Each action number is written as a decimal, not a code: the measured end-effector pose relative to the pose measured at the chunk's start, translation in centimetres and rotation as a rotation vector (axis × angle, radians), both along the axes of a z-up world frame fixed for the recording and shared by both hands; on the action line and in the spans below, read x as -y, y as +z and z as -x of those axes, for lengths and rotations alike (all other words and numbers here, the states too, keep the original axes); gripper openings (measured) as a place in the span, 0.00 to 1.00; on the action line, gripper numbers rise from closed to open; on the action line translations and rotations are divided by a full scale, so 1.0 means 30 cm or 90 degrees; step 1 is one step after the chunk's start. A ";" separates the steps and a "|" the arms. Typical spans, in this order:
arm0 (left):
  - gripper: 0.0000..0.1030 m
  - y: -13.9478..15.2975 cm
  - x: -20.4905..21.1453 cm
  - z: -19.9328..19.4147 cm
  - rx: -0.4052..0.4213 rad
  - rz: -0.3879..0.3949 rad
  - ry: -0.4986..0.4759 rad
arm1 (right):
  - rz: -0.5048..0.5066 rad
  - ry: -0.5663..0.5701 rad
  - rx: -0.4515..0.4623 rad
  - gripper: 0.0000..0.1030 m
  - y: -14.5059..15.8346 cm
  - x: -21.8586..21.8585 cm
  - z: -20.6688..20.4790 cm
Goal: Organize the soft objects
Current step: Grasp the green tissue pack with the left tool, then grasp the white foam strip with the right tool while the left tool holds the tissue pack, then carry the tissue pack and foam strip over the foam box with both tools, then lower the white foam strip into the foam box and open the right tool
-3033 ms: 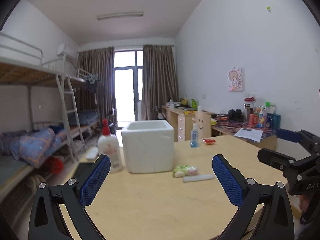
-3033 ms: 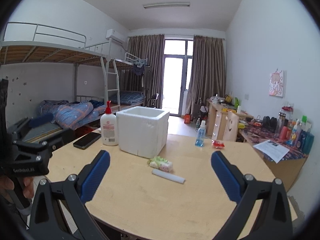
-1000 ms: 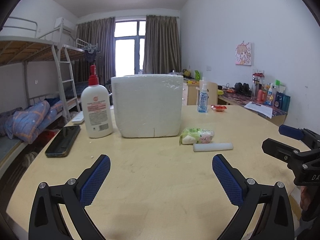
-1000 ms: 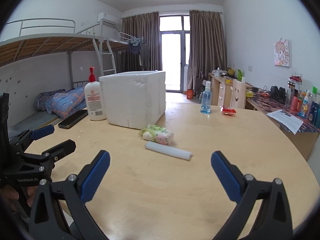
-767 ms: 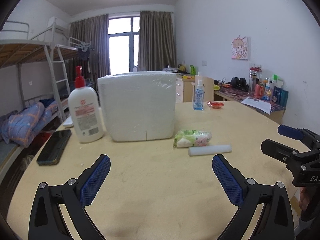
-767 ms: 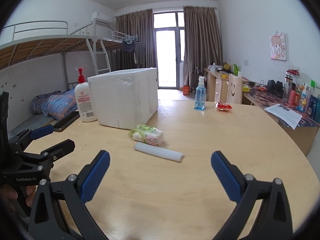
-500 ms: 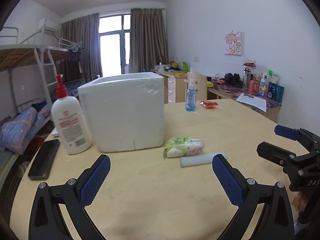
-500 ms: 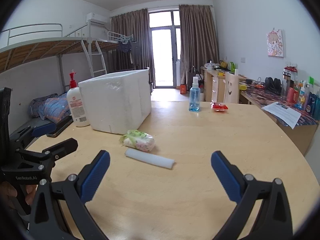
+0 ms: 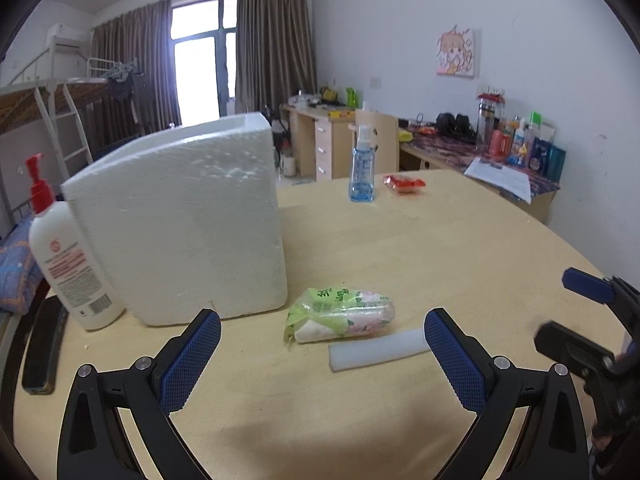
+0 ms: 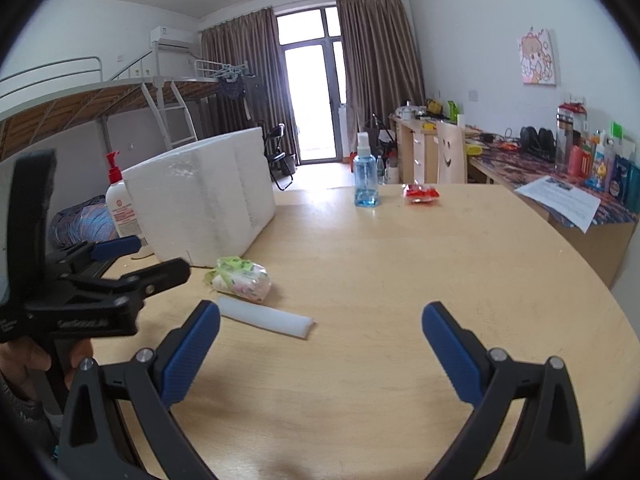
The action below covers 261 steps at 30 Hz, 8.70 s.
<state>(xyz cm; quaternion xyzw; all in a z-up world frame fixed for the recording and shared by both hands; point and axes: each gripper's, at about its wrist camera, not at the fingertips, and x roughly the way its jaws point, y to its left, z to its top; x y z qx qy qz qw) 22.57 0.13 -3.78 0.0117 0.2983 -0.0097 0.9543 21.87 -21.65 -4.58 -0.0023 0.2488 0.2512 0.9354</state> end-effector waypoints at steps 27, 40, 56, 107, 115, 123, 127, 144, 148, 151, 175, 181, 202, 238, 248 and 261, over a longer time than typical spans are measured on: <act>0.99 -0.113 0.004 -0.207 -0.130 0.005 0.008 | 0.000 0.063 -0.075 0.99 -0.060 -0.001 -0.078; 0.79 -0.142 -0.023 -0.212 -0.161 0.010 0.008 | 0.004 0.081 -0.096 0.99 -0.067 -0.008 -0.095; 0.75 -0.076 -0.072 -0.116 -0.087 0.054 -0.026 | 0.049 0.089 -0.090 0.99 -0.055 -0.042 -0.099; 0.75 -0.018 -0.191 -0.029 -0.020 0.103 -0.003 | 0.272 0.378 -0.146 0.19 -0.099 -0.253 -0.202; 0.75 -0.012 -0.198 -0.021 -0.014 0.109 -0.003 | 0.208 0.339 -0.148 0.19 -0.056 -0.178 -0.202; 0.75 -0.001 -0.176 -0.006 0.003 0.105 -0.018 | 0.139 0.284 -0.152 0.19 -0.033 -0.110 -0.198; 0.75 0.008 -0.176 0.011 0.010 0.114 -0.025 | 0.116 0.255 -0.125 0.19 -0.008 -0.091 -0.174; 0.75 0.099 -0.170 0.224 0.062 0.081 -0.055 | -0.025 0.159 -0.085 0.19 0.075 -0.026 -0.057; 0.75 0.124 -0.175 0.277 0.084 0.065 -0.055 | -0.048 0.137 -0.068 0.19 0.099 -0.034 -0.021; 0.75 0.138 -0.186 0.320 0.099 0.056 -0.052 | -0.065 0.130 -0.057 0.19 0.113 -0.042 0.005; 0.75 0.203 -0.160 0.579 0.180 0.002 0.011 | -0.077 0.128 0.066 0.19 0.204 -0.114 0.264; 0.75 0.221 -0.172 0.627 0.195 0.002 0.030 | -0.071 0.143 0.098 0.19 0.223 -0.128 0.317; 0.75 0.250 -0.252 0.719 0.226 0.001 0.088 | -0.056 0.205 0.097 0.19 0.219 -0.259 0.323; 0.75 0.400 -0.348 0.485 0.227 0.011 0.084 | -0.003 0.190 0.104 0.19 0.418 -0.417 0.134; 0.75 0.423 -0.377 0.382 0.227 0.008 0.080 | 0.020 0.179 0.099 0.19 0.441 -0.476 0.027; 0.75 0.432 -0.433 0.256 0.219 -0.003 0.093 | 0.047 0.175 0.090 0.19 0.439 -0.560 -0.091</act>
